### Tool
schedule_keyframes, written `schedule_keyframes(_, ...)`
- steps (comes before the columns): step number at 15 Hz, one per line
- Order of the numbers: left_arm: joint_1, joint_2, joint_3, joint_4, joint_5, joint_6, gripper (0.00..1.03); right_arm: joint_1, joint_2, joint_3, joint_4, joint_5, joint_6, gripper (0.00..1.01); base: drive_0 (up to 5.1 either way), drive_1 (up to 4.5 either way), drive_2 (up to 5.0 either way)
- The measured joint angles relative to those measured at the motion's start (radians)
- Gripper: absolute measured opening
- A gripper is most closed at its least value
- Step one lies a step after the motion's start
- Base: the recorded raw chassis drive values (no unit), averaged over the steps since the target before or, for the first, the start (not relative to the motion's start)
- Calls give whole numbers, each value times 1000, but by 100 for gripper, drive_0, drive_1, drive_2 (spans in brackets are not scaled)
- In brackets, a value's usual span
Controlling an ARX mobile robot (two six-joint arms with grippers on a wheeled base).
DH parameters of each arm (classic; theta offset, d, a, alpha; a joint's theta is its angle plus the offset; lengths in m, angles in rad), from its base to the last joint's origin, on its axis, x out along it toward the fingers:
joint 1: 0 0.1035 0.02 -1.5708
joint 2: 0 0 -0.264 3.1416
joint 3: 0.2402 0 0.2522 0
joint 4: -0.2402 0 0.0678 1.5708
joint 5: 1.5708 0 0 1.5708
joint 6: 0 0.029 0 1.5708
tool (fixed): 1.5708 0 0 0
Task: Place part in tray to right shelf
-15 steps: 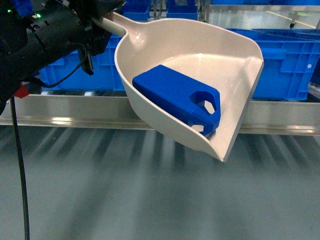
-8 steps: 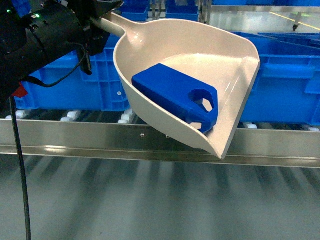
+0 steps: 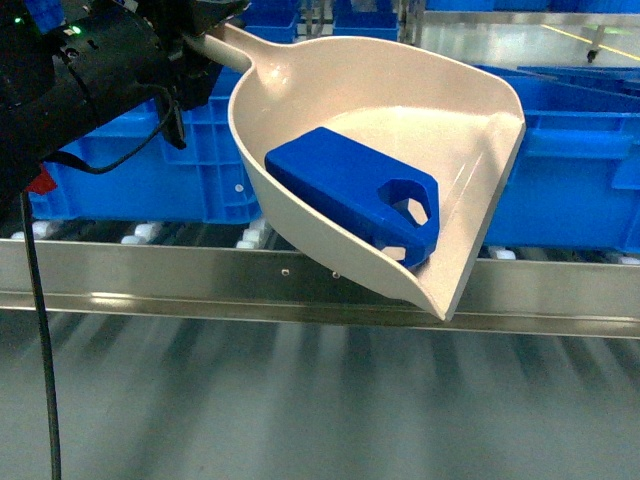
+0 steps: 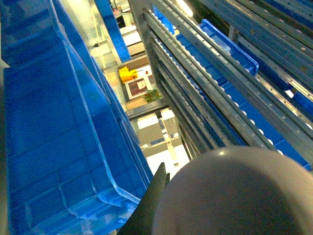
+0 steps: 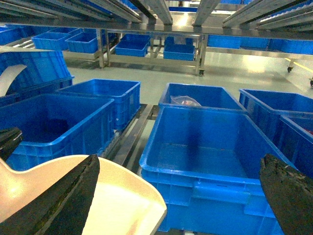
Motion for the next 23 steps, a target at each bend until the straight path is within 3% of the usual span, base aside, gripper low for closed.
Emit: schedule_keyframes(23,0,0,0,0,0,0,12,0,0,0,0,0,0,98,27,459,-404)
